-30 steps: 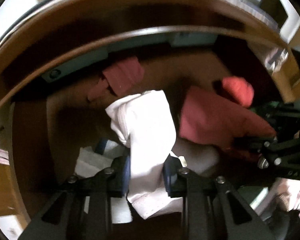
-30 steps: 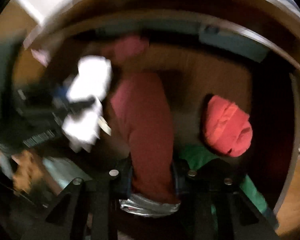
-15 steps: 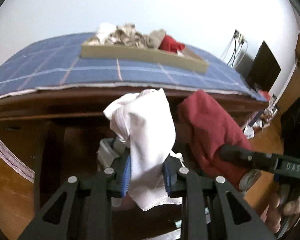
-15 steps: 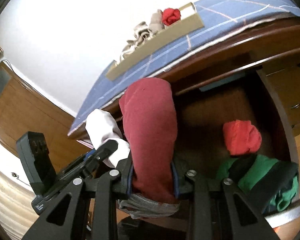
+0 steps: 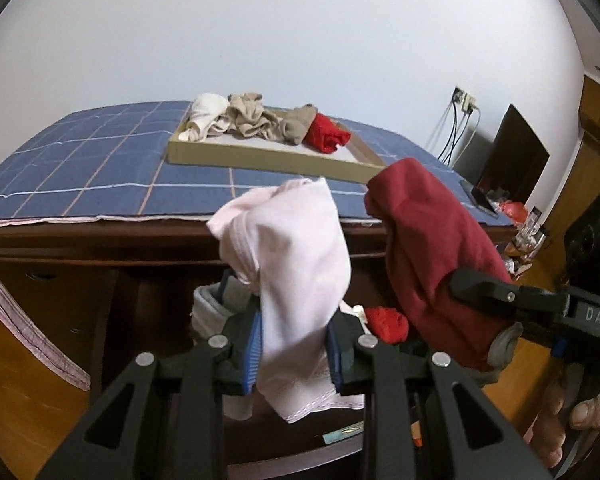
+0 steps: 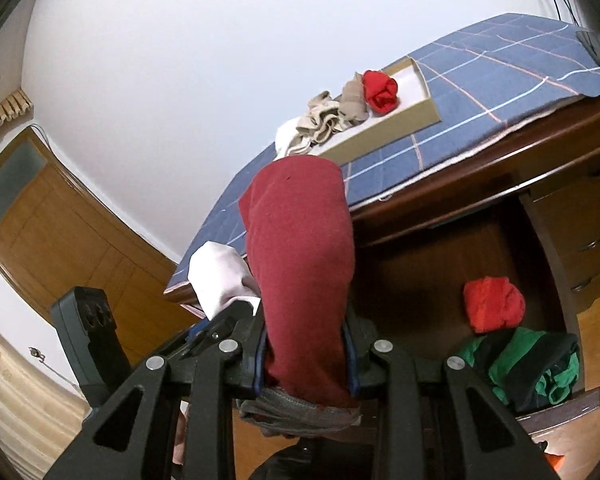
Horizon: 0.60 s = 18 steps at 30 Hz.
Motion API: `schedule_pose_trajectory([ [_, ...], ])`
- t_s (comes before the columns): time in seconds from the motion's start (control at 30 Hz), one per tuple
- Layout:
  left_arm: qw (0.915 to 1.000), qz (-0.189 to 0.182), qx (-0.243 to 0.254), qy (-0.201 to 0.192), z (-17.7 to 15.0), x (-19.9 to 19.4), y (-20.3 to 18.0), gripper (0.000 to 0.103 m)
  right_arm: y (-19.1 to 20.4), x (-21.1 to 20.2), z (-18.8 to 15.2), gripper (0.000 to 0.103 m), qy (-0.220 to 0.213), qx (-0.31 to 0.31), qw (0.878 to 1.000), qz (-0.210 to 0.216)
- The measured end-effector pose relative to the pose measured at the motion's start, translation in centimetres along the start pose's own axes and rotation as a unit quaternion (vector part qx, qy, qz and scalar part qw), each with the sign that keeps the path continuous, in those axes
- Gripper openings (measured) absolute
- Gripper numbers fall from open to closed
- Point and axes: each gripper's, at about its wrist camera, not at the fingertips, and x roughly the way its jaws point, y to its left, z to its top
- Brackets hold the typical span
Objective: Take underwear out of drawer
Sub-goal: 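Lift both held garments out of the drawer toward the tray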
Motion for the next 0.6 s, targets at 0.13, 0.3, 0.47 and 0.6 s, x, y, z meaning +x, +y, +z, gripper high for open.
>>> schedule_pose_trajectory([
  [0.13,0.9999,-0.005,-0.001,-0.016,0.4,-1.3,0.1,0.026,0.7,-0.3,0.3,0.032,-0.01,-0.009,1.0,-0.002],
  [0.3,0.9994,-0.004,0.005,-0.034,0.7,-2.5,-0.1,0.026,1.4,-0.9,0.6,0.032,-0.023,-0.019,1.0,0.0],
  [0.47,0.999,-0.011,0.003,-0.044,1.1,-3.3,0.0,0.026,1.7,-1.1,0.9,0.032,-0.031,-0.019,0.999,0.001],
  [0.6,0.9985,-0.013,0.0,-0.054,1.5,-4.1,0.5,0.026,1.9,-1.3,1.3,0.032,-0.039,-0.019,0.999,-0.001],
])
